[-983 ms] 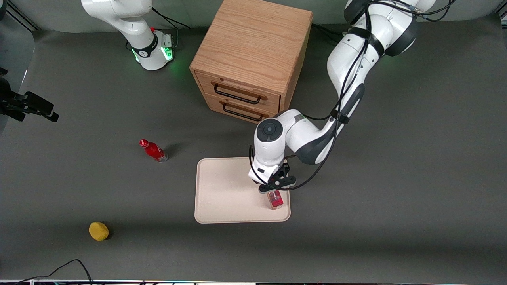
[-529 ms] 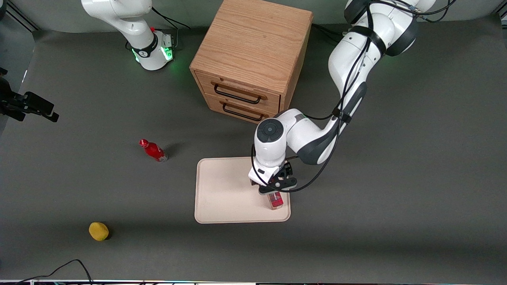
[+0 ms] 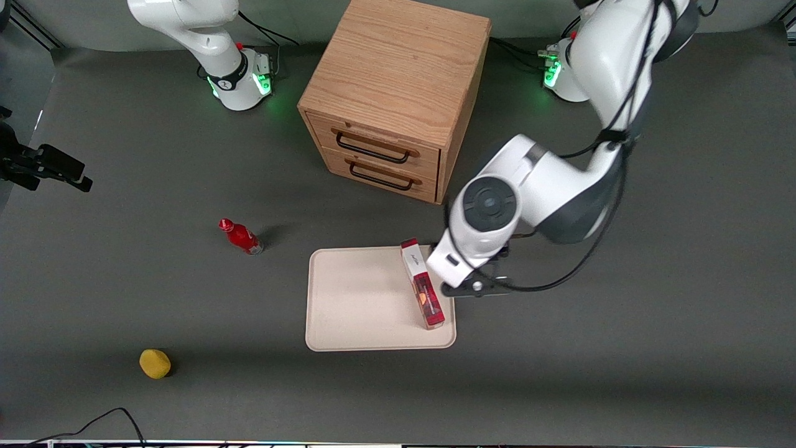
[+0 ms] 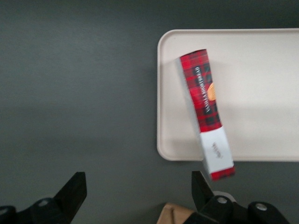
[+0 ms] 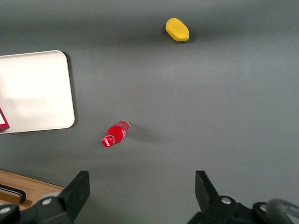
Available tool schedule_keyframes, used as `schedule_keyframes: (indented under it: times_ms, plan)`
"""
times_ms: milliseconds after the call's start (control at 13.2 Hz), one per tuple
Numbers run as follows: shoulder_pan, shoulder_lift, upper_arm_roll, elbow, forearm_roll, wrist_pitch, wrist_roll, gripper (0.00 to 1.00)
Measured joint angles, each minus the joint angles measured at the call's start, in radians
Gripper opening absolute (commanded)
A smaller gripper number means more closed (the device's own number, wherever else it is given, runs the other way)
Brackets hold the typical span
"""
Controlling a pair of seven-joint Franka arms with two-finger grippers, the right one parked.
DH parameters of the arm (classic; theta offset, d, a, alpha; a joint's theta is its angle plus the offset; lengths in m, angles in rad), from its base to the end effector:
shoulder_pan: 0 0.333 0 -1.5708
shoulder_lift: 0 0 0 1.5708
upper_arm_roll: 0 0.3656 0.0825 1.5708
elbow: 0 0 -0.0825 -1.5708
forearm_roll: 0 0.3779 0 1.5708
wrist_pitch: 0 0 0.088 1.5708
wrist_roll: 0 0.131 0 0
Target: Place red cookie box on tray
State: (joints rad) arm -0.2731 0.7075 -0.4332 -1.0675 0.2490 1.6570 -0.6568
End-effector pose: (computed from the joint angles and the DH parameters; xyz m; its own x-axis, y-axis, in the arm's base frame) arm 0.6547 -0.3806 0.4475 0.9976 0.0067 -0.0696 0.0057 -0.9999 -0.0155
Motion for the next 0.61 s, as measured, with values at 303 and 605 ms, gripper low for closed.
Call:
schedule_keyframes:
  times_ms: [303,605]
  plan:
    - [0.122,-0.227,0.053,-0.238,-0.089,-0.020,0.237,1.00]
    - [0.133,-0.439,0.246,-0.469,-0.166,-0.019,0.466,1.00]
